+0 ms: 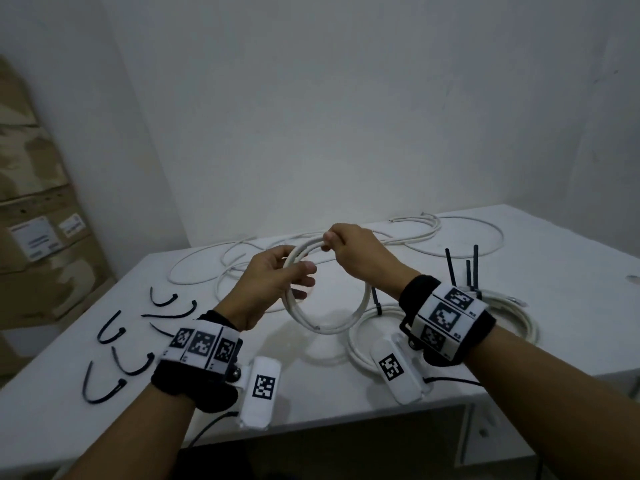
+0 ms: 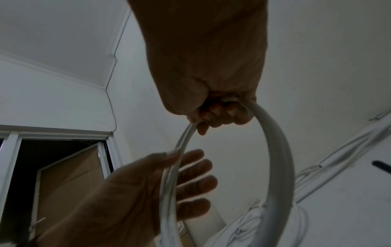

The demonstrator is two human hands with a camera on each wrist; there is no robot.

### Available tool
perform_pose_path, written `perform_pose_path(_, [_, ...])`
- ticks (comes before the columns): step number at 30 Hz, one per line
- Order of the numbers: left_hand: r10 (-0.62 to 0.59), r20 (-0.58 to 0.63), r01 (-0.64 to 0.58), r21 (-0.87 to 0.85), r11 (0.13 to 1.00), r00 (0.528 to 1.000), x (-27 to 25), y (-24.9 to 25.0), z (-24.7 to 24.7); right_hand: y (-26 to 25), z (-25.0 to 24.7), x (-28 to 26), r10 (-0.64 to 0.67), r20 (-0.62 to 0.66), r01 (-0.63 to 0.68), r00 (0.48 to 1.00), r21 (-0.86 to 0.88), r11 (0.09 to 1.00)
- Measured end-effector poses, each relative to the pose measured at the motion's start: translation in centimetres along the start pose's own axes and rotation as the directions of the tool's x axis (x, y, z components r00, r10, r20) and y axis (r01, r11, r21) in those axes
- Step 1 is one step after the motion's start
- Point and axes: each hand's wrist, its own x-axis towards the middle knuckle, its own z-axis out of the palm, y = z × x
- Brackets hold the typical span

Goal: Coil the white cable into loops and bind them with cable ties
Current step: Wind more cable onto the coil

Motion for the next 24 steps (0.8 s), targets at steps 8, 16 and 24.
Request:
perform_pose_path(8, [-0.188, 0.004, 0.187, -0.140, 0.972, 0.982, -1.3, -1.0, -4.1, -1.7, 5.6, -0.6, -0.015, 0.137, -0.019, 0.990, 0.240, 0.971])
perform_pose_path(16, [-0.203, -0.171, 0.187, -0.107, 0.977, 0.964, -3.8, -3.3, -10.5, -4.6, 10.9, 0.7, -0.078, 0.406, -0.167, 0.910, 0.534, 0.829])
perform_pose_path(24, [-0.253, -0.262, 0.242, -0.076, 0.967, 0.931, -5.8, -4.9, -17.9, -5.5, 16.9, 6.2, -0.034, 0.568, -0.102, 0.823, 0.206, 0.973])
